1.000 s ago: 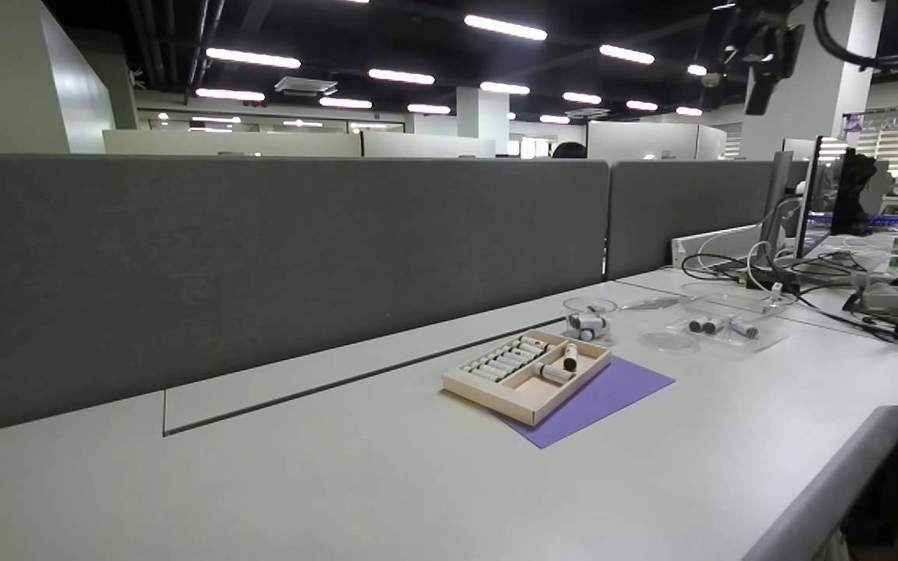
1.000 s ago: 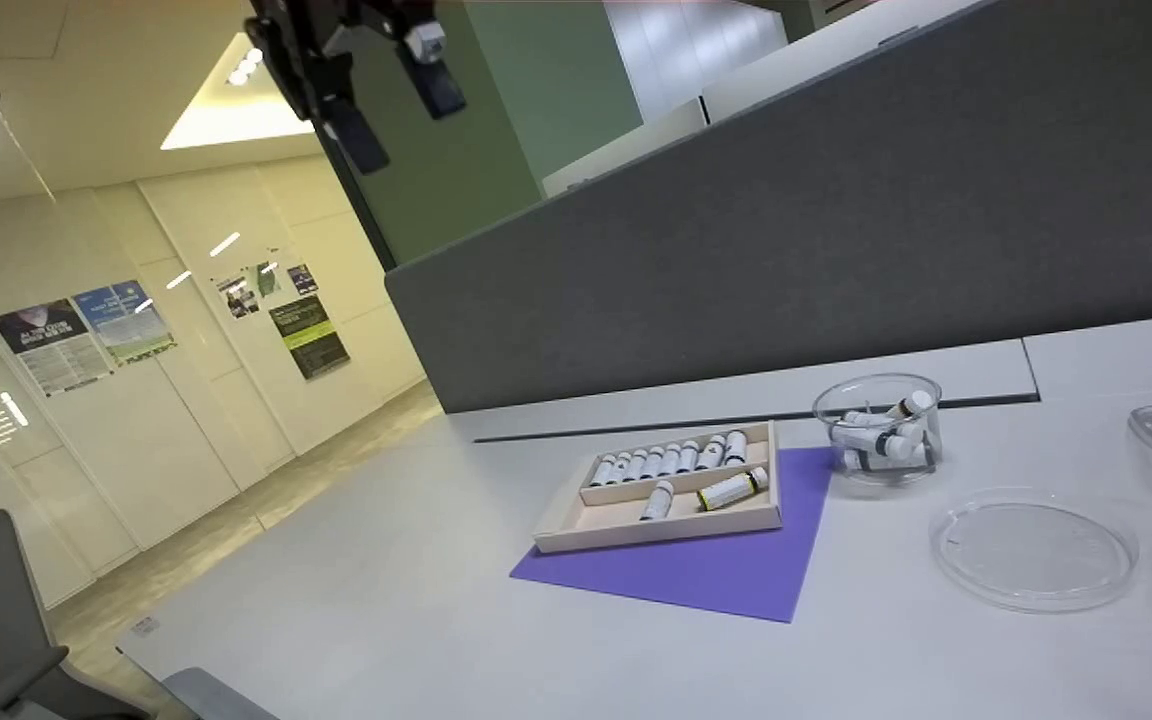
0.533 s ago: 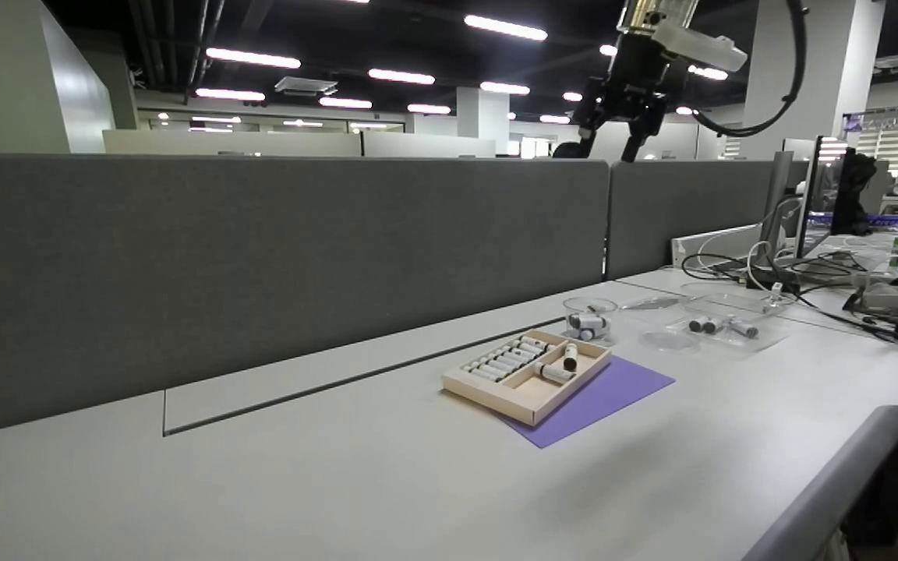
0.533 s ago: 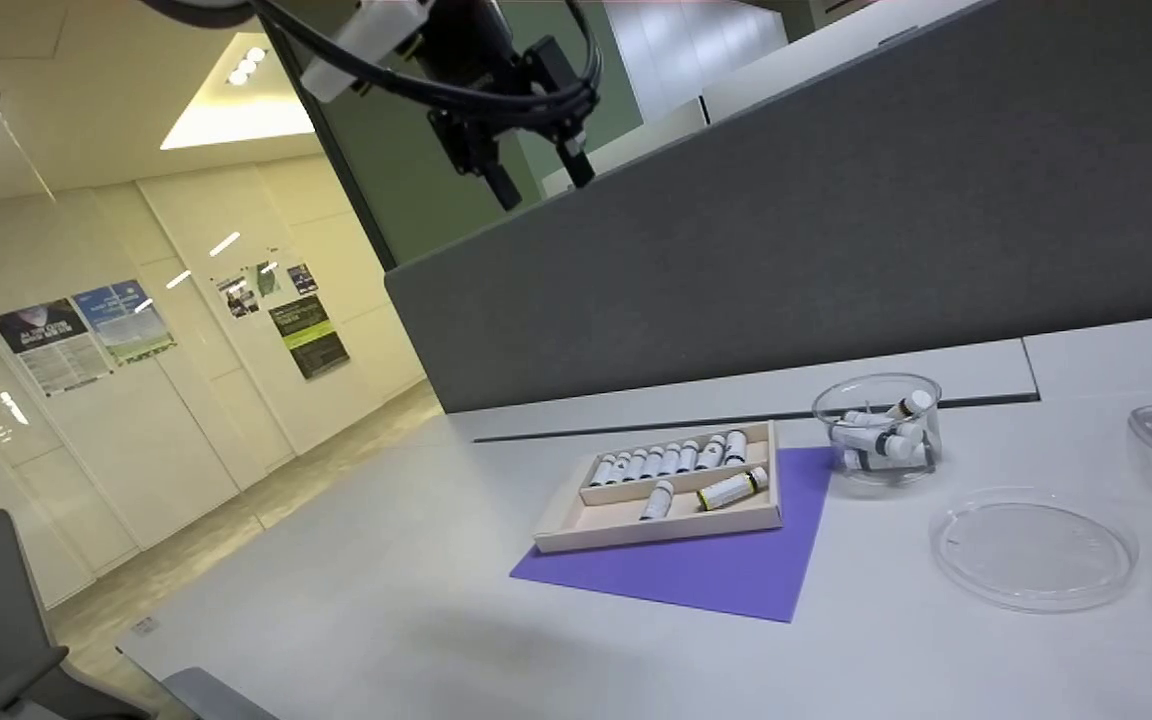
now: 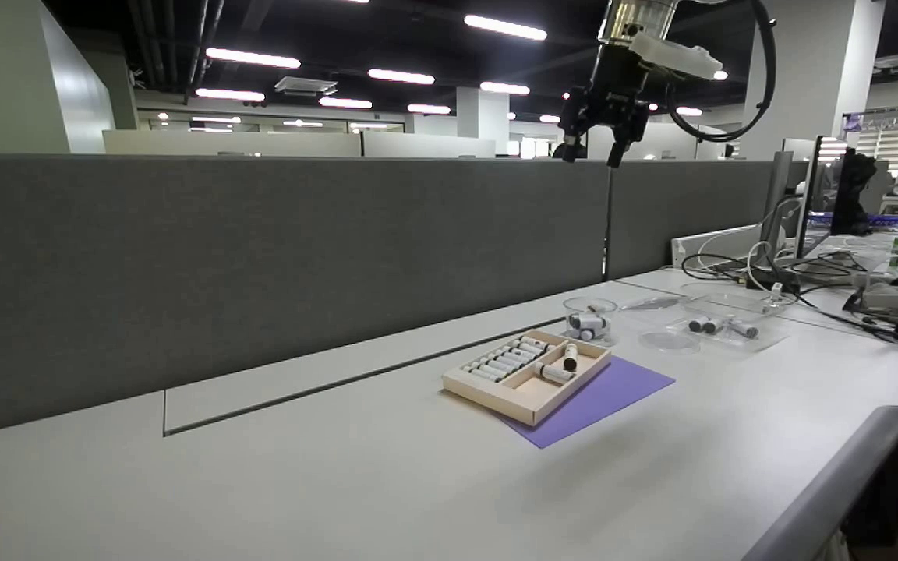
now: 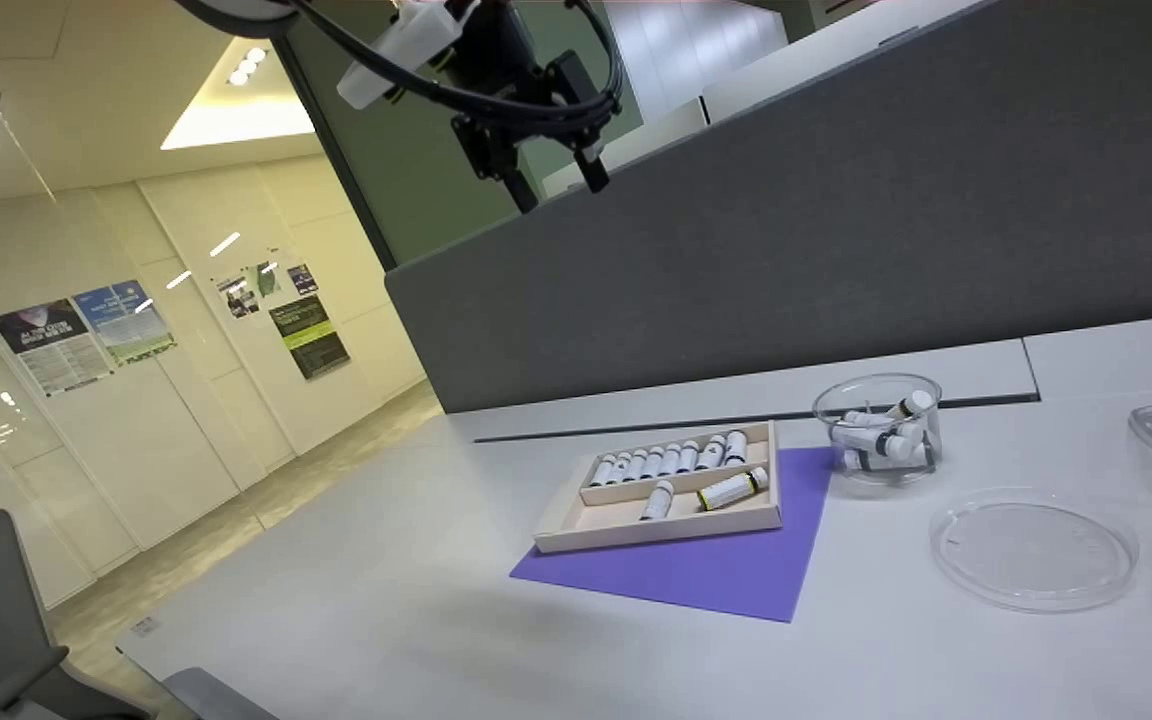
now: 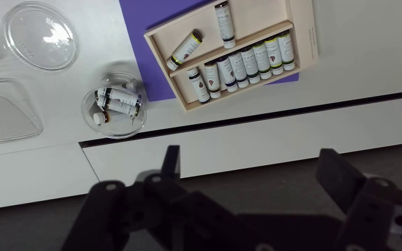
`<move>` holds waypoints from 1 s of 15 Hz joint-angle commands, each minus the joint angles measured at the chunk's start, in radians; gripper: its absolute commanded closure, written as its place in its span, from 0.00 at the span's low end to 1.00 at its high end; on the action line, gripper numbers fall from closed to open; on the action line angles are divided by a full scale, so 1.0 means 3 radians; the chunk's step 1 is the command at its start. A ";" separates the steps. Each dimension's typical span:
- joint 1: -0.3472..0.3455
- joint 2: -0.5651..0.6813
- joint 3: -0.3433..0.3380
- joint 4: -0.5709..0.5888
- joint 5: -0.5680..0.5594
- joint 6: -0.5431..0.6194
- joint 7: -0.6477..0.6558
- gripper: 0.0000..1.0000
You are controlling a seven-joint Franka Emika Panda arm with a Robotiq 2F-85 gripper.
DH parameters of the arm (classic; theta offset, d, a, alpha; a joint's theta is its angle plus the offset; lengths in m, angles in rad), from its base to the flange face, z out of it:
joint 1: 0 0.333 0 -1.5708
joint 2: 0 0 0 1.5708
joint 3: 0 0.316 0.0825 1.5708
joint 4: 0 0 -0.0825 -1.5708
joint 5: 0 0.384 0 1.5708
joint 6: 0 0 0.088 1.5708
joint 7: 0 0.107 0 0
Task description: Move one item from the glass box and set it on the left side of the lower section of the tray
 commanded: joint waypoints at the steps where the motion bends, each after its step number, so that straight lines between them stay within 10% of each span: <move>1: -0.0031 0.0000 0.0030 0.0005 0.0002 -0.0008 -0.0001 0.00; 15: -0.0212 0.1078 0.0035 0.0446 0.0011 0.0429 -0.0558 0.00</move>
